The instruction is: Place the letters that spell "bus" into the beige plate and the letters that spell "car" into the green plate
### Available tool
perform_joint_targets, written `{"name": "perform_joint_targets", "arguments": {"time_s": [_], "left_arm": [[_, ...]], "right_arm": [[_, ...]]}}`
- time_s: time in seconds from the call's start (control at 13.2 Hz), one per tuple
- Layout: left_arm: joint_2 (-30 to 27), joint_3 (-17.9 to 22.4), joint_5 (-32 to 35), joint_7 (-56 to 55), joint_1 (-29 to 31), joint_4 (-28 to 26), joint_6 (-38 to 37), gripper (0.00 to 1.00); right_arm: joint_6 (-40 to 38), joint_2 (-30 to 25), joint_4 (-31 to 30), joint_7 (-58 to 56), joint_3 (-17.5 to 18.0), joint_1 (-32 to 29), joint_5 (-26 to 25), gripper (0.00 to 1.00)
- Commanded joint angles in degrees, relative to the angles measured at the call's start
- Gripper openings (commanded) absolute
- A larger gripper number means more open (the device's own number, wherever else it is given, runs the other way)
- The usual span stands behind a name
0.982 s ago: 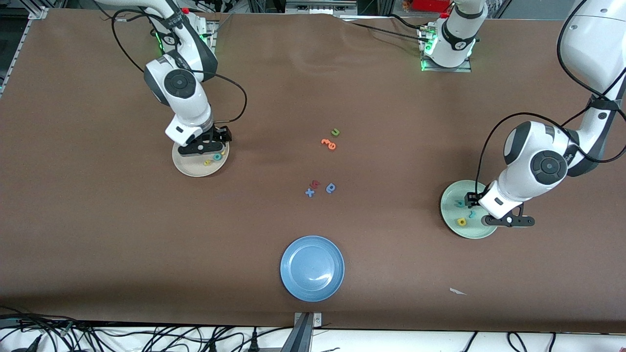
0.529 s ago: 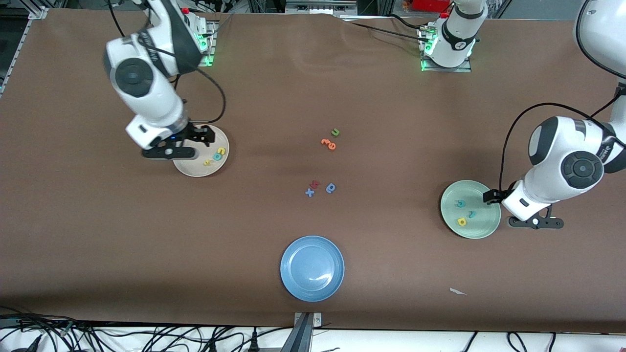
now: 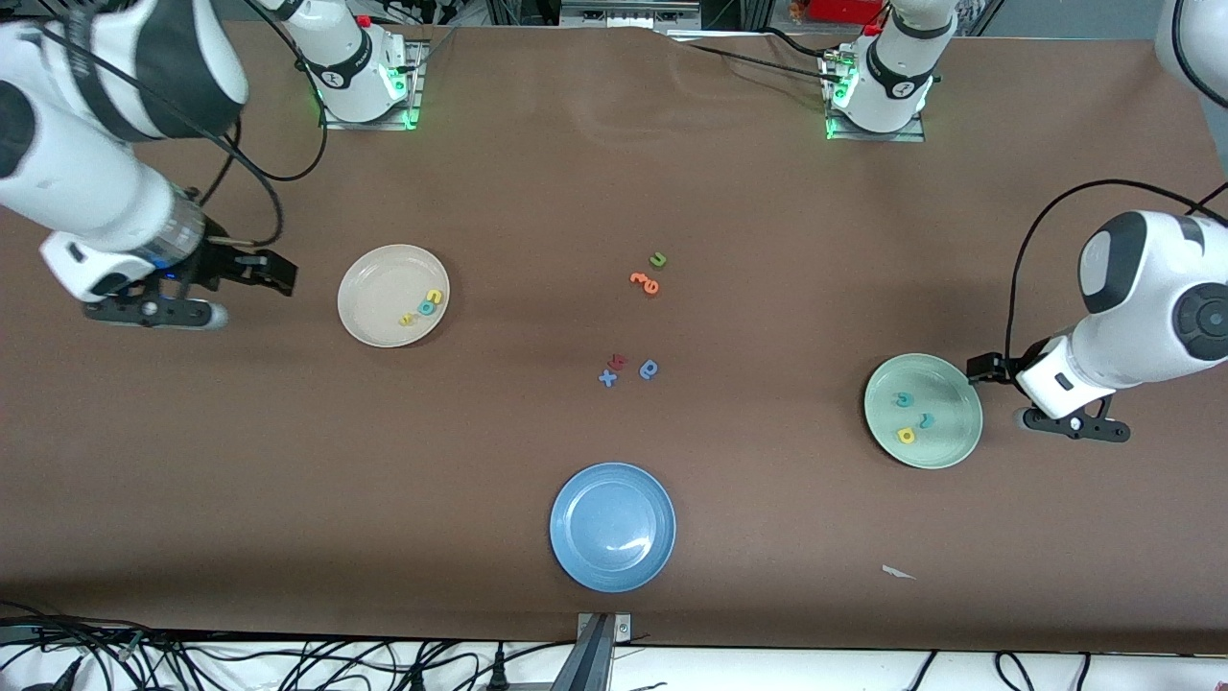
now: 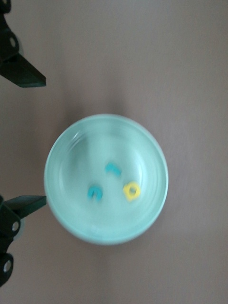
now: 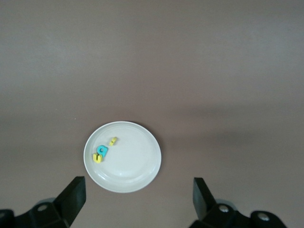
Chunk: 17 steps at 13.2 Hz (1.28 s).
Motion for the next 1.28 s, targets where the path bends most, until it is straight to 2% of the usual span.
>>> {"name": "perform_joint_targets", "arguments": {"time_s": [0.0,0.08,0.15,0.23,0.38,0.53,0.6,0.91,1.06,1.21], "left_arm": [[-9.62,15.01,-11.44,3.21,-14.78,-1.14,-6.53,1.00],[-12.00,21.79,-15.14,3.13,-21.21,-1.06,-8.47,1.00],[-13.94,26.82,-18.13,2.86,-25.80,-0.97,-9.01,1.00],[-15.09,29.22,-20.08,2.51,-27.94,-0.71,-9.10,1.00],[-18.42,29.77,-20.10,2.68,-29.27,0.78,-12.86,1.00],[-19.14,33.53,-19.66,2.42,-33.21,6.73,-19.79,1.00],[-19.49,33.81,-19.75,2.33,-33.49,9.20,-22.35,1.00],[-24.67,33.90,-17.74,2.25,-33.94,11.85,-29.66,1.00],[-25.38,33.64,-16.41,1.64,-34.20,12.39,-29.67,1.00],[-24.77,33.46,-16.84,1.45,-33.32,12.48,-29.58,1.00]], "right_arm": [[-5.76,-0.10,4.72,-4.39,-6.86,4.61,1.70,1.00],[-6.47,-0.11,5.34,-6.58,-7.83,4.63,1.61,1.00],[-6.48,-0.19,5.87,-7.73,-8.45,4.54,1.61,1.00],[-6.74,-0.28,5.96,-8.01,-9.33,4.54,1.61,1.00],[-9.98,-0.19,7.88,-7.92,-10.39,4.45,1.61,1.00],[-11.05,-0.19,9.65,-8.01,-10.48,4.45,1.52,1.00],[-11.14,-0.19,10.18,-8.01,-10.57,4.45,1.52,1.00],[-11.40,-0.19,10.97,-7.74,-10.74,4.36,1.26,1.00],[-11.49,-0.19,10.88,-7.74,-11.71,4.36,1.96,1.00],[-12.71,-0.28,10.97,-7.48,-12.58,4.36,5.38,1.00]]}}
